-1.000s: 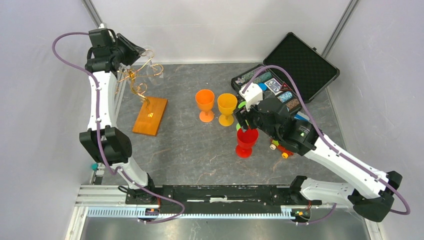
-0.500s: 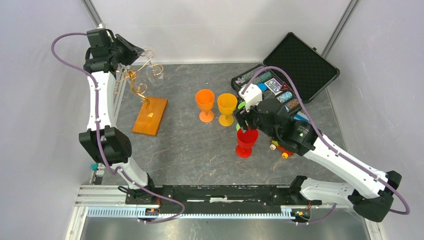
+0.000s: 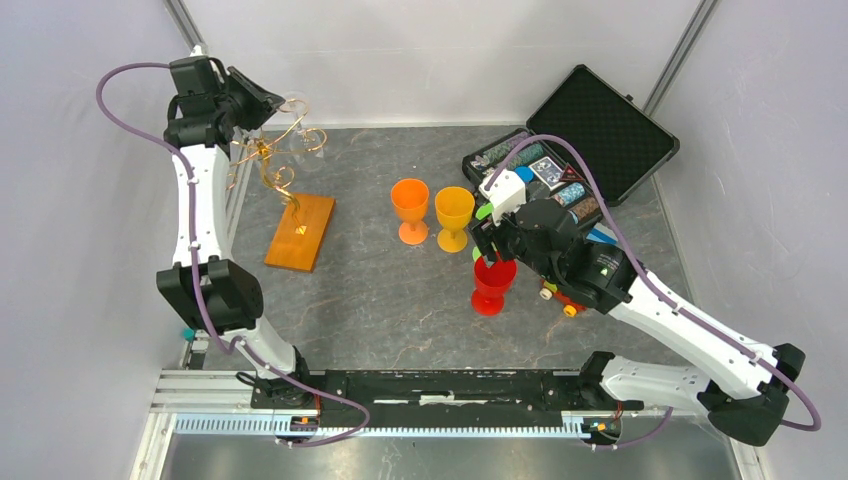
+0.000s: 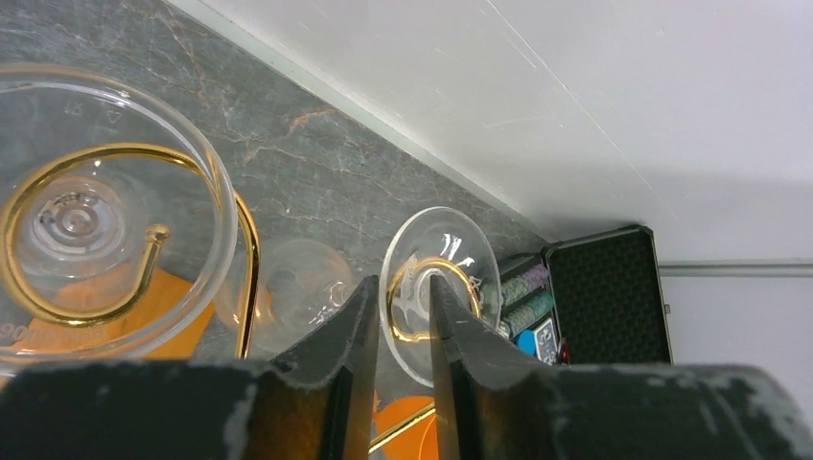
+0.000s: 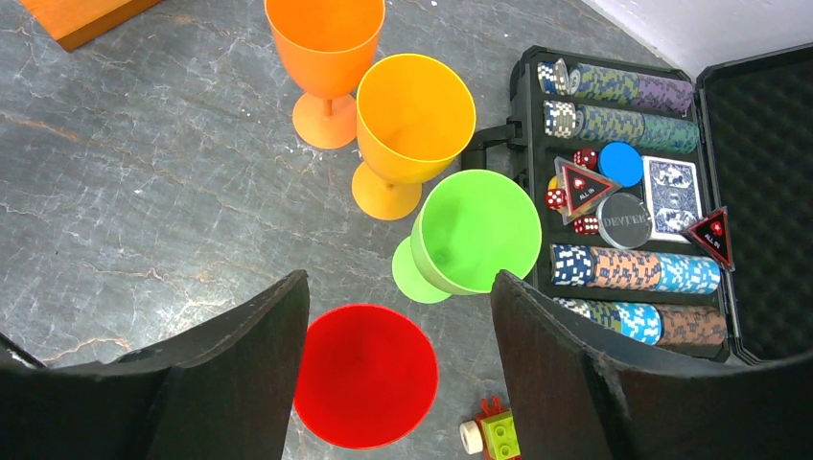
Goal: Take the wine glass off the wine glass rack
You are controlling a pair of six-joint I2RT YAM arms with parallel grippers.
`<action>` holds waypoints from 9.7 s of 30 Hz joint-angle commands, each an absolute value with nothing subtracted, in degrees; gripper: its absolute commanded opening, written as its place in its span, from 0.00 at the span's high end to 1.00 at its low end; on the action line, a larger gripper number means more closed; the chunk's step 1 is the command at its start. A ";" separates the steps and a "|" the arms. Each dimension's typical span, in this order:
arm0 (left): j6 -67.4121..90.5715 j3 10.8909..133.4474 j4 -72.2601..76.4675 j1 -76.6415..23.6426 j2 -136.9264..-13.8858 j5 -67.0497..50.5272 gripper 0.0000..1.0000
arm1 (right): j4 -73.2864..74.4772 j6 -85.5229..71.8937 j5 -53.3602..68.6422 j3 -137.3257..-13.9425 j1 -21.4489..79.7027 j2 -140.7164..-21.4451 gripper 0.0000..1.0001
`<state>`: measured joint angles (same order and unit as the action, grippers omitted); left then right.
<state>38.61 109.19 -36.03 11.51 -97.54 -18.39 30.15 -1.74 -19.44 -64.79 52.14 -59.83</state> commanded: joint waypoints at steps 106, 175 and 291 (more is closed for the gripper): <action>64.43 90.53 2.02 20.46 -87.35 -33.93 0.98 | 25.69 -2.72 -19.65 -63.46 52.39 -60.67 0.26; 82.52 57.78 5.23 -7.47 -48.81 -39.99 0.98 | -45.40 1.27 16.67 -63.41 52.60 -80.11 0.22; 85.83 47.27 28.31 -26.18 -51.60 -31.03 0.61 | -66.11 -46.04 -28.25 -44.43 52.74 -68.82 1.00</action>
